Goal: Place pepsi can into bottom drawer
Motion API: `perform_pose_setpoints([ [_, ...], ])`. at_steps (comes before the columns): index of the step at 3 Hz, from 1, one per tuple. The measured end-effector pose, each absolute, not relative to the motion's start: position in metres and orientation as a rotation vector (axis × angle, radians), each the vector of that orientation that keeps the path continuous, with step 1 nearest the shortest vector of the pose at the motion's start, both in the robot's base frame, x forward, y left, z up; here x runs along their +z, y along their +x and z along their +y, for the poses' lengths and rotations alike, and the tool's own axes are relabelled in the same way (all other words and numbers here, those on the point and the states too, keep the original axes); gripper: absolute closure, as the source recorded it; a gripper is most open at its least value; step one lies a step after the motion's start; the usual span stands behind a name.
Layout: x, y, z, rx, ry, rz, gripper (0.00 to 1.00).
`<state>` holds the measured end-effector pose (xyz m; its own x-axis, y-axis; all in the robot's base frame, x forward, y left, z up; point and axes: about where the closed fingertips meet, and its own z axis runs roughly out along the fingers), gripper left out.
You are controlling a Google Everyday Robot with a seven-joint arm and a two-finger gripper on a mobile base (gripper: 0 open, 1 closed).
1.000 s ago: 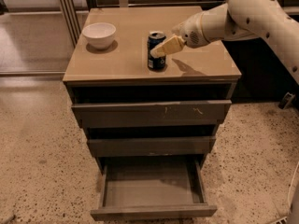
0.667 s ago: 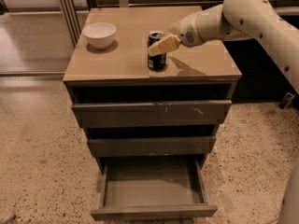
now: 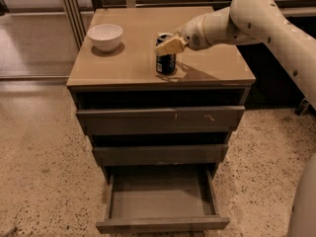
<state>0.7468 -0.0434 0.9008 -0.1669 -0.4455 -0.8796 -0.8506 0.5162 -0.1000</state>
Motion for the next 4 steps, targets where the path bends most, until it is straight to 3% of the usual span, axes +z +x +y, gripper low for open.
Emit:
perform_pose_setpoints([
  [2, 0.901, 0.747, -0.043, 0.528, -1.084, 1.796, 0.86],
  [3, 0.908, 0.737, -0.044, 0.562, -1.135, 1.742, 1.0],
  [4, 0.924, 0.7, -0.047, 0.637, -1.221, 1.666, 1.0],
])
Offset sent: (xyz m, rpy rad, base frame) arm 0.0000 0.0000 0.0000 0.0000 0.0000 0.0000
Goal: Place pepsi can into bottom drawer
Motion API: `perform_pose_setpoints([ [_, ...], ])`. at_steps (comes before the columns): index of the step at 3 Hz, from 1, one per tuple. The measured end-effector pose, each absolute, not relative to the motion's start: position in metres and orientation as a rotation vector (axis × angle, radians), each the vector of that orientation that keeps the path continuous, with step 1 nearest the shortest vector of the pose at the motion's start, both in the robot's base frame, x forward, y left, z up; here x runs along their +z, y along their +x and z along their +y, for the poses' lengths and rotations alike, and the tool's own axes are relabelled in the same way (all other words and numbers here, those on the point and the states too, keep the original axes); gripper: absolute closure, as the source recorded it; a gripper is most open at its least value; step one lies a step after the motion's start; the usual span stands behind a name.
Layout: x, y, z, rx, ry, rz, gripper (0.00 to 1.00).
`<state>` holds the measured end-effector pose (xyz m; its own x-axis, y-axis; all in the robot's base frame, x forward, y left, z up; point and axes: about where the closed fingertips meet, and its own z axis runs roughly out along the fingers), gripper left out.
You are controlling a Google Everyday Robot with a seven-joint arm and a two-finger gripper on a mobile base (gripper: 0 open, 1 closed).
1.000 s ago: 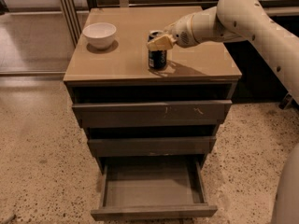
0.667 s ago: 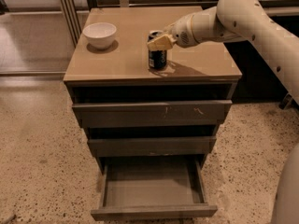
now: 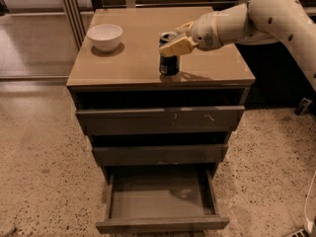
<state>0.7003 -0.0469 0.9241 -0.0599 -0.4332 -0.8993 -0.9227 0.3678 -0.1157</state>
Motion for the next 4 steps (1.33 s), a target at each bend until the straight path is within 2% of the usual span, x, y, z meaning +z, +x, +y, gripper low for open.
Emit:
perform_pose_setpoints([
  [2, 0.962, 0.589, -0.044, 0.89, -1.349, 1.577, 1.0],
  [3, 0.958, 0.574, -0.042, 0.938, -1.404, 1.573, 1.0],
  [4, 0.949, 0.572, -0.037, 0.897, -1.441, 1.615, 1.0],
])
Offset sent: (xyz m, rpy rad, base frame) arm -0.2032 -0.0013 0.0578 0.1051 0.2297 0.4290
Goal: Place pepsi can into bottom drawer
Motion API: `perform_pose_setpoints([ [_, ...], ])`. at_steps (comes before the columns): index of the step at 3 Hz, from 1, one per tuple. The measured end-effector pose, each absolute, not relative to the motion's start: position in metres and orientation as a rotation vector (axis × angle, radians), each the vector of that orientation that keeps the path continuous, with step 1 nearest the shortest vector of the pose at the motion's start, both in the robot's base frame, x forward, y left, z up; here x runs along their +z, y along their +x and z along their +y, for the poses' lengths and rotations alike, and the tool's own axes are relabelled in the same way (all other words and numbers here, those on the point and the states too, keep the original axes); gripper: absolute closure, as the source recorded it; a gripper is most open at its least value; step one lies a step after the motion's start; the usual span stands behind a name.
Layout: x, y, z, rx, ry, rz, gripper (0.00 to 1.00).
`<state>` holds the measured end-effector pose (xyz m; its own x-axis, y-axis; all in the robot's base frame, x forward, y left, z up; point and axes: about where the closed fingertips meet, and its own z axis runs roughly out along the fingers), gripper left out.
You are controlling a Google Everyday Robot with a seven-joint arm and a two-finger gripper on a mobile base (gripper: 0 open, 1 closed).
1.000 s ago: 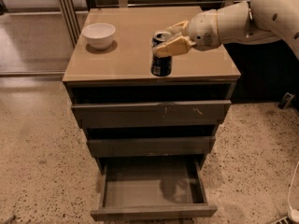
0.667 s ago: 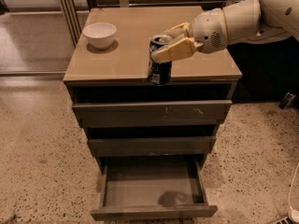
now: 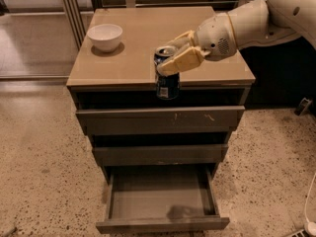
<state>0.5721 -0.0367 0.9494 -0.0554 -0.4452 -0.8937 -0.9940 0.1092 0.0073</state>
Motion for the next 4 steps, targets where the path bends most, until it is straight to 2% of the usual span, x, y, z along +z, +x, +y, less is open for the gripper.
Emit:
perform_pose_setpoints([
  [2, 0.899, 0.537, -0.052, 0.755, -1.337, 1.582, 1.0],
  [3, 0.812, 0.516, -0.073, 0.763, -1.251, 1.605, 1.0],
  [4, 0.701, 0.483, -0.083, 0.861, -1.209, 1.718, 1.0],
])
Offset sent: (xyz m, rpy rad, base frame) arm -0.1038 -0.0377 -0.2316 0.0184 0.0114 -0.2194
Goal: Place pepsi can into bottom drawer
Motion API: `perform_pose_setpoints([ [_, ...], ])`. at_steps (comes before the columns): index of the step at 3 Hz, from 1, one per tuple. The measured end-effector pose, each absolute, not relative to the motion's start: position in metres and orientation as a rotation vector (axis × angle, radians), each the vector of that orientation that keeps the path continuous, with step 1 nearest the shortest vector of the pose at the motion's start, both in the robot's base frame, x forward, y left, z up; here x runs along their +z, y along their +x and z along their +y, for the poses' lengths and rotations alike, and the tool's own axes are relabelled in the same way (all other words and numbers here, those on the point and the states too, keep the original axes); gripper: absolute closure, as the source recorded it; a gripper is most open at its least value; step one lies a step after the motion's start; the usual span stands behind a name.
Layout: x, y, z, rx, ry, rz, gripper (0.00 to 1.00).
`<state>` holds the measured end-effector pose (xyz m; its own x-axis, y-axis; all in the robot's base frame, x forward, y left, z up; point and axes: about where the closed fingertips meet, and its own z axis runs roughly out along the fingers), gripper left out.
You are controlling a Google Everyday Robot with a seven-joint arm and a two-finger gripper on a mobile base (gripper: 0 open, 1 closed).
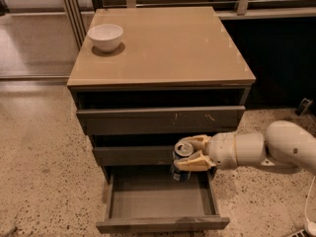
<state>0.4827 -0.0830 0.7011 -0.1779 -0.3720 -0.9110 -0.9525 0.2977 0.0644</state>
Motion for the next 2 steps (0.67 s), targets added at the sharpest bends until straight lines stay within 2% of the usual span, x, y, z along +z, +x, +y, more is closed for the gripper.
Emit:
perform_pose_setpoints([
  [2, 0.6839, 0.4739, -0.0775, 0.903, -1.205, 1.732, 1.0],
])
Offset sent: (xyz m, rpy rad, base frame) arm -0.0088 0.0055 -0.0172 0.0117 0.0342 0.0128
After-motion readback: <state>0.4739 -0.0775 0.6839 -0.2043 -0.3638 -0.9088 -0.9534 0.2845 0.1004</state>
